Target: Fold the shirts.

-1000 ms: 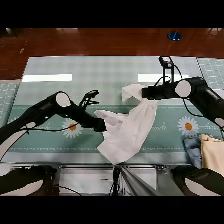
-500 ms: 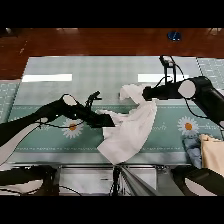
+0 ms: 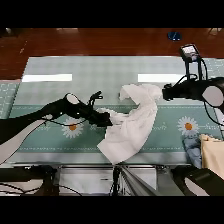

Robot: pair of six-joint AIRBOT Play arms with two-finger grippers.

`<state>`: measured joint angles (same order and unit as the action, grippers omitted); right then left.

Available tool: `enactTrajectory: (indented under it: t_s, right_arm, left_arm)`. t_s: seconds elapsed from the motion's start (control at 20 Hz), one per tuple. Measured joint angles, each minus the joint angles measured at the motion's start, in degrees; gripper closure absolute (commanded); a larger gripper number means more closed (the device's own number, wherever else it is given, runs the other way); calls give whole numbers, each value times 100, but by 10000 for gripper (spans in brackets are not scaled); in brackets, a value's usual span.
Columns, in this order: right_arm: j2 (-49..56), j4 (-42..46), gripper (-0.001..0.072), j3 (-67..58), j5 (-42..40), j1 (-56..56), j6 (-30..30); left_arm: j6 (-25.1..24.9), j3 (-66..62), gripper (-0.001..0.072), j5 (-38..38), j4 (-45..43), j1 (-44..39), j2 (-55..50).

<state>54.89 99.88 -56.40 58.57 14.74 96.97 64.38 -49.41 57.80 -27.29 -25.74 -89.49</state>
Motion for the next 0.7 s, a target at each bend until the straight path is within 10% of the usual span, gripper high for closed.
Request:
enactTrajectory:
  t_s: [0.7]
  right_arm:
    - [2629, -4378, 134, 20, -765, -2726, -3082]
  left_arm:
    - [-234, -28, 685, 671, -7, 11, 568]
